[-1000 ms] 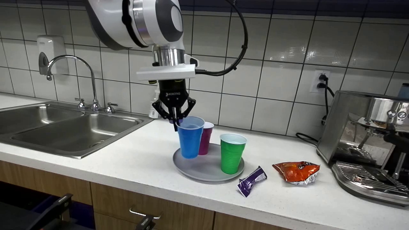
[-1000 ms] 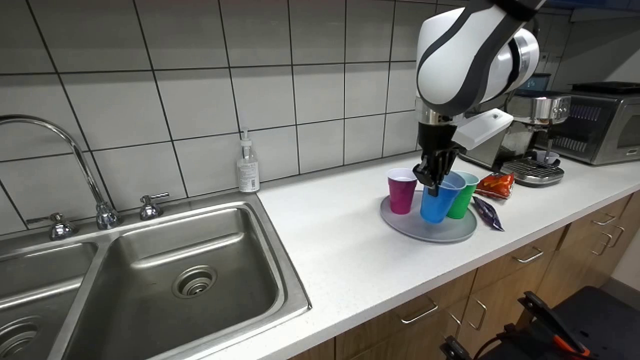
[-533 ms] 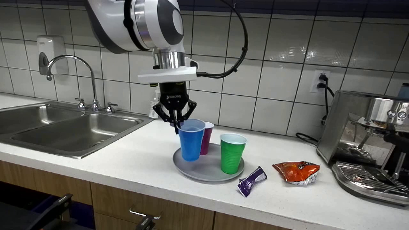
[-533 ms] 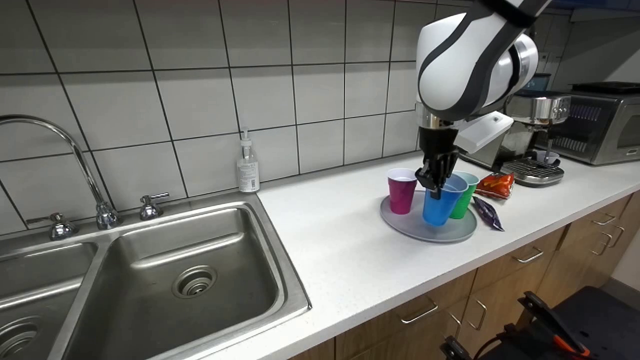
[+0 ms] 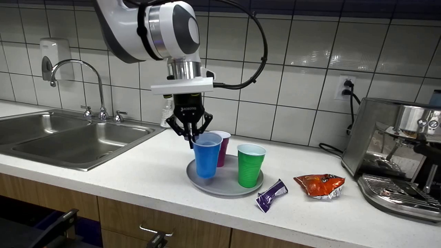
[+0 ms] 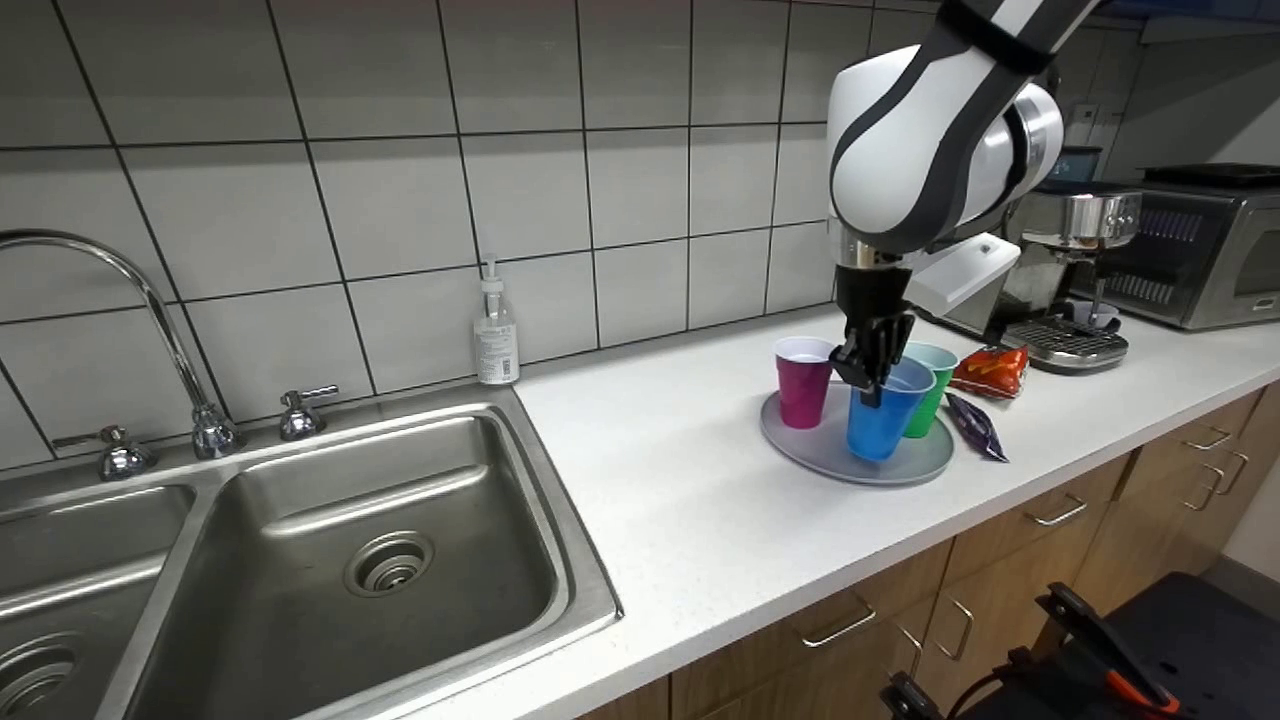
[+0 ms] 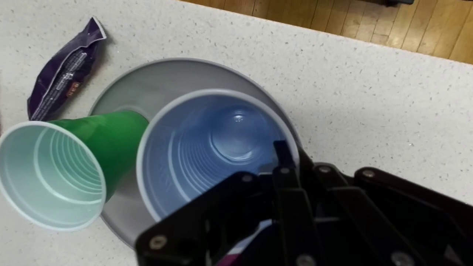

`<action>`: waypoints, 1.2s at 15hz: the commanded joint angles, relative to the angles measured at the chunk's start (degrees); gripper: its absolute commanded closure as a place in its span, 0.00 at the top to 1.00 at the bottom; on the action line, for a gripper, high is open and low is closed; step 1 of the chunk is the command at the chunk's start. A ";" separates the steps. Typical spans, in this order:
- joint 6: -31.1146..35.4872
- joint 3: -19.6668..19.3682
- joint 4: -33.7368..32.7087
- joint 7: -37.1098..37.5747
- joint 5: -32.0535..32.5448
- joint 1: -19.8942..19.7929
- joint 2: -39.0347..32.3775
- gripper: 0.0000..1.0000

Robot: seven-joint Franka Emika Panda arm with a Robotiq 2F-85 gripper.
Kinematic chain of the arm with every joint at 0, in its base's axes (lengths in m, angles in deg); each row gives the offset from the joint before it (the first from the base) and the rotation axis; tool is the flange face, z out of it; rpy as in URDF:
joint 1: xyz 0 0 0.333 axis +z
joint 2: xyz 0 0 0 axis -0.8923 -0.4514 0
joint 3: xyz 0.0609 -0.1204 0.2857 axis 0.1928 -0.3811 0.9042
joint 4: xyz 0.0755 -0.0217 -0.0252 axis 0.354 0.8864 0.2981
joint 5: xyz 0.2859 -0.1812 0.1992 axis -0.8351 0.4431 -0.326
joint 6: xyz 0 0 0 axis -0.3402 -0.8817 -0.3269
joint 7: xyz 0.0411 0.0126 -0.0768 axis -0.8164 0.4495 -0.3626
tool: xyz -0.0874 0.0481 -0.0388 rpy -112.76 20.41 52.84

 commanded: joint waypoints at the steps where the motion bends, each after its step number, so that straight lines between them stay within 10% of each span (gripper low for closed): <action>1: 0.38 -0.06 -2.15 0.55 2.10 -0.80 -2.17 0.01; 14: 0.25 -0.87 -4.77 0.69 2.45 -0.61 -5.83 0.02; 18: 0.27 -1.01 -4.96 0.75 2.44 -0.61 -6.04 0.36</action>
